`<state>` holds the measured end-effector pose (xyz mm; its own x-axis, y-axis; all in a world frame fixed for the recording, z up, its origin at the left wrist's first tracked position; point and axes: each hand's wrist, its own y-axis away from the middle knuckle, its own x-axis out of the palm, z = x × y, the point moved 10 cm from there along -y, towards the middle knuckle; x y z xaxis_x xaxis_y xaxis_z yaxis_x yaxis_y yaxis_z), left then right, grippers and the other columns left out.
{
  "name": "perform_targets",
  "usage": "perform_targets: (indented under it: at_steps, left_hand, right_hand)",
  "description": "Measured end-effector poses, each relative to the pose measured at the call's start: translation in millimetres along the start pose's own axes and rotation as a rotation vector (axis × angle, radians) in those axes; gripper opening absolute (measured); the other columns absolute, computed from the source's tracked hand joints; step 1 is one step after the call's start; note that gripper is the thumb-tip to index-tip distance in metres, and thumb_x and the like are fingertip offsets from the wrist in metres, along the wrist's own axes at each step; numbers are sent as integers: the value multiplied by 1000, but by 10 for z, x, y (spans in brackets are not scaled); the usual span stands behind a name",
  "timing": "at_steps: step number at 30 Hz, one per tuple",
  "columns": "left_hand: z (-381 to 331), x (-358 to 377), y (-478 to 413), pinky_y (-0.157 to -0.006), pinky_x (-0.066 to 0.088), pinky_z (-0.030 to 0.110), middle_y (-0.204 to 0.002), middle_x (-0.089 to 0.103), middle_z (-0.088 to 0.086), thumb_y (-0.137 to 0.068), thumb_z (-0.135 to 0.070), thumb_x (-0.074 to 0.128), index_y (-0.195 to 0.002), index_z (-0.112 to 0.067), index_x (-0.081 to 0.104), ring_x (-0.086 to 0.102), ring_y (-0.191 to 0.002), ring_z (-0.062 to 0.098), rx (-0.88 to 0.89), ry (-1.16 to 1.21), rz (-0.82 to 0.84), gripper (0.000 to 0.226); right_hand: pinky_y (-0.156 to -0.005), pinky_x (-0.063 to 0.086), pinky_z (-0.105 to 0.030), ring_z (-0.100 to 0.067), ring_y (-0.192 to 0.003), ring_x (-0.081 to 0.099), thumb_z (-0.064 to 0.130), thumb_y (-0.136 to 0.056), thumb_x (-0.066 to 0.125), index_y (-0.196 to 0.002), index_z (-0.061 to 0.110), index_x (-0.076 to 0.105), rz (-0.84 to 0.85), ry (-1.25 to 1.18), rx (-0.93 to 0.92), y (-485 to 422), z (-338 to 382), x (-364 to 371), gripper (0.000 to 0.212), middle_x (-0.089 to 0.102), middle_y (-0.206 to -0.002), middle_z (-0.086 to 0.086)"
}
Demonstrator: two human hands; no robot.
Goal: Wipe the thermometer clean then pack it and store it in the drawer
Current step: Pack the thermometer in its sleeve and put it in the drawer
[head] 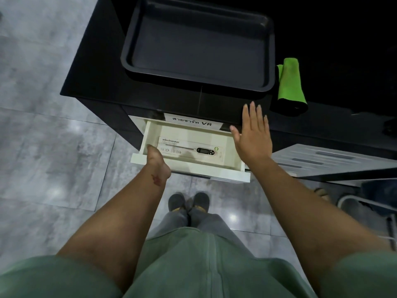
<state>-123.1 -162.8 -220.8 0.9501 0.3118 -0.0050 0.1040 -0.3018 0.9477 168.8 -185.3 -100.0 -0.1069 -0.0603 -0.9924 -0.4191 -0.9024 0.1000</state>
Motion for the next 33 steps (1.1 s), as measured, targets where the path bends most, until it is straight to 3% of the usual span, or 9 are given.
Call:
perform_targets:
  at_steps: [5,12,18,20,23,25,27,29,33]
  left_hand:
    - [-121,172,75,-107,42,38,-119,67,-3,-92,-60,35,-122,-25,64,61,-112,23,26,79,50,54]
    - [-400,547,94,-119,21,43,-162,19,6,-96,-59,32,-156,-16,18,30,-145,25,34,180,104,75]
    - [-597,876,-54,-121,14,43,-160,20,8,-98,-53,25,-155,-10,17,24,-147,25,49,254,196,72]
    - [-679,935,-153,-121,14,43,-134,50,6,-96,-53,28,-126,-11,54,40,-133,24,72,254,231,57]
    - [-723,986,-271,-121,10,46,-87,54,-2,-95,-53,29,-80,-17,53,44,-130,21,81,283,275,45]
    - [-733,956,-233,-121,8,45,-112,61,-6,-96,-55,27,-108,-21,61,37,-139,19,95,220,275,50]
    - [-724,923,-158,-121,7,44,-153,37,-3,-98,-53,21,-149,-19,35,25,-147,21,90,191,245,63]
    - [-715,859,-21,-122,9,42,-163,16,2,-100,-51,18,-156,-17,11,18,-149,21,113,162,187,66]
    - [-789,691,259,-122,11,43,-162,16,6,-101,-53,11,-155,-16,16,16,-149,26,275,-27,50,66]
  right_hand:
    - [-123,3,-42,-23,-151,-3,55,-100,20,-155,12,5,-43,26,1,-10,4,20,72,3,-164,-9]
    - [-122,10,-44,-25,-151,5,53,-100,28,-155,11,8,-74,63,4,-12,-4,32,72,8,-163,-10]
    - [-122,5,-42,-25,-151,4,53,-97,35,-155,11,8,-80,60,16,-32,-18,72,76,8,-163,-9]
    - [-122,5,-42,-25,-151,4,54,-97,35,-155,11,9,-86,59,16,-39,-19,70,77,9,-163,-9]
    - [-122,5,-42,-25,-151,4,55,-97,35,-155,11,9,-85,61,15,-44,-18,72,78,8,-163,-10]
    - [-122,4,-42,-25,-151,3,56,-96,36,-155,11,8,-81,61,15,-47,-17,69,79,7,-163,-9]
    - [-122,3,-42,-25,-151,2,57,-96,35,-155,11,7,-70,66,12,-49,-18,63,80,5,-164,-10]
    - [-122,4,-43,-25,-151,0,58,-96,32,-155,11,4,-50,89,3,-42,-11,57,81,2,-164,-10]
    - [-122,1,-43,-24,-151,-7,61,-96,26,-155,11,-3,24,90,-15,-39,-7,51,82,-5,-164,-9]
